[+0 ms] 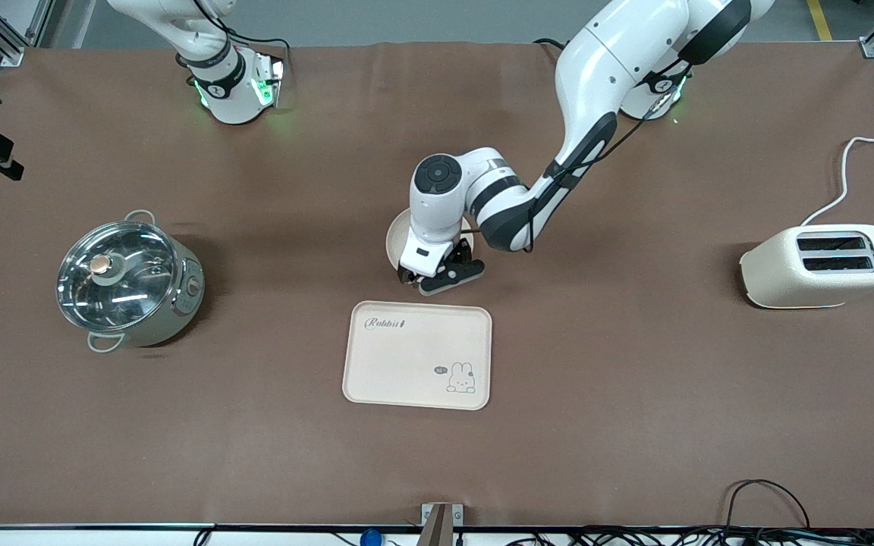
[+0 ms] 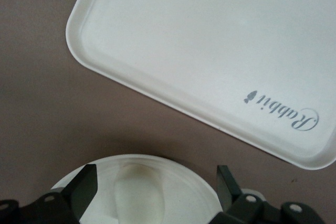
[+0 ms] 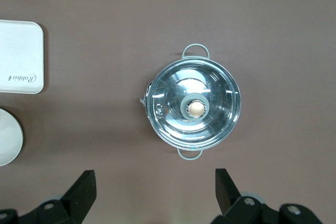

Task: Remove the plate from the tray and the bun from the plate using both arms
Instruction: 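Lift the bun out of the plate with the left gripper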

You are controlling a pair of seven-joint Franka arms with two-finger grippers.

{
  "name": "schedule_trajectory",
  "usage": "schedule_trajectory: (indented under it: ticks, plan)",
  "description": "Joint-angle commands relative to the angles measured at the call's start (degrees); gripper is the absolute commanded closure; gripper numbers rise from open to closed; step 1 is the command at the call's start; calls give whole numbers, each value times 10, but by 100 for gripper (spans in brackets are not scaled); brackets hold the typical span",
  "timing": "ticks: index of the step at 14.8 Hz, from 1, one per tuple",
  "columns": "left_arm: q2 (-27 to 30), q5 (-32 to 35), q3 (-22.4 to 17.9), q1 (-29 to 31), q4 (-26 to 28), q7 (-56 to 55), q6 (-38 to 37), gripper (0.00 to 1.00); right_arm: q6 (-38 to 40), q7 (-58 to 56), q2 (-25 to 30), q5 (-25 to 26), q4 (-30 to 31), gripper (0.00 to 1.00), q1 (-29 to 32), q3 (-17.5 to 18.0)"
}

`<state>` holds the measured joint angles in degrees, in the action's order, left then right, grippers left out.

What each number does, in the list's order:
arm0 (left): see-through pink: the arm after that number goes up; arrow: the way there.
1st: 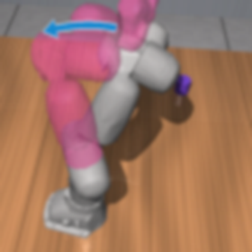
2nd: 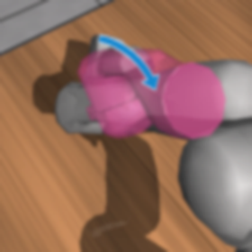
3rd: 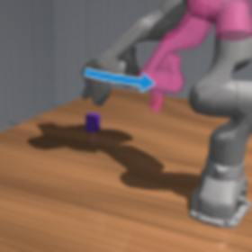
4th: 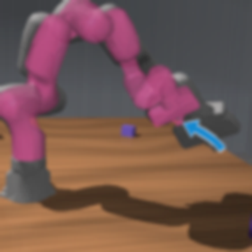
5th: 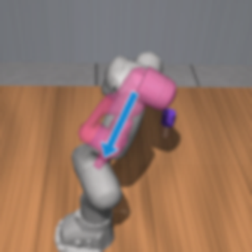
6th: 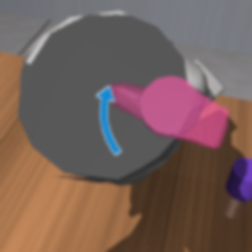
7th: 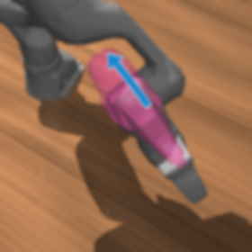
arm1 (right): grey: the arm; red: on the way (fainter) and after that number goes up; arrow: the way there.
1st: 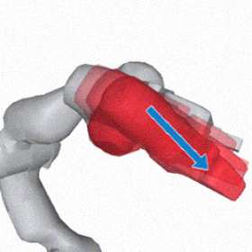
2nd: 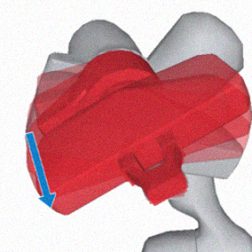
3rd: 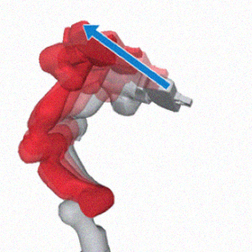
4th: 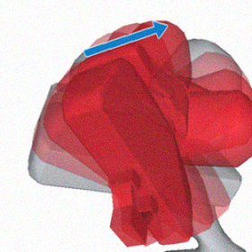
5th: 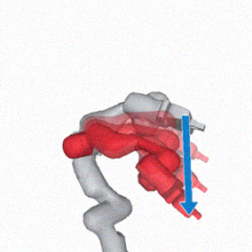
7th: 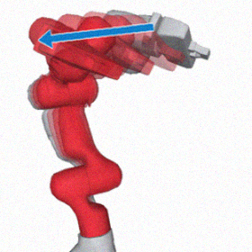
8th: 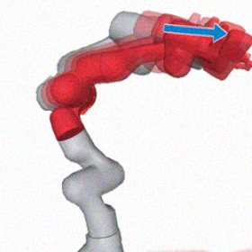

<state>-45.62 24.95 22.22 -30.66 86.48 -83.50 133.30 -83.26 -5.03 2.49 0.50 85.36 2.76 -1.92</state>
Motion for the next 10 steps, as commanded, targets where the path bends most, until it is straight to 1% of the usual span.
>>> schedule_trajectory:
  ticks: [1, 3, 5, 8, 9, 10]
  plan:
    - [9, 13, -5, -5, 36, -18, 14, 1, -8, 20, 6, 12, 11, 0, -14, 6]
    - [11, 22, -6, -8, 63, -45, 42, 2, -8, 30, 6, 12, 12, 0, -29, 5]
    - [12, 32, -5, -7, 66, -54, 42, 8, -7, 39, 5, 12, 11, 0, -33, 6]
    - [13, 32, -4, -7, 66, -56, 42, 23, -9, 40, 5, 10, 11, 0, -36, 6]
    - [14, 28, -3, -6, 65, -56, 41, 30, -10, 40, 5, 8, 11, 0, -36, 6]
    - [14, 26, -2, -5, 65, -56, 39, 41, -11, 40, 5, 7, 11, 0, -36, 6]
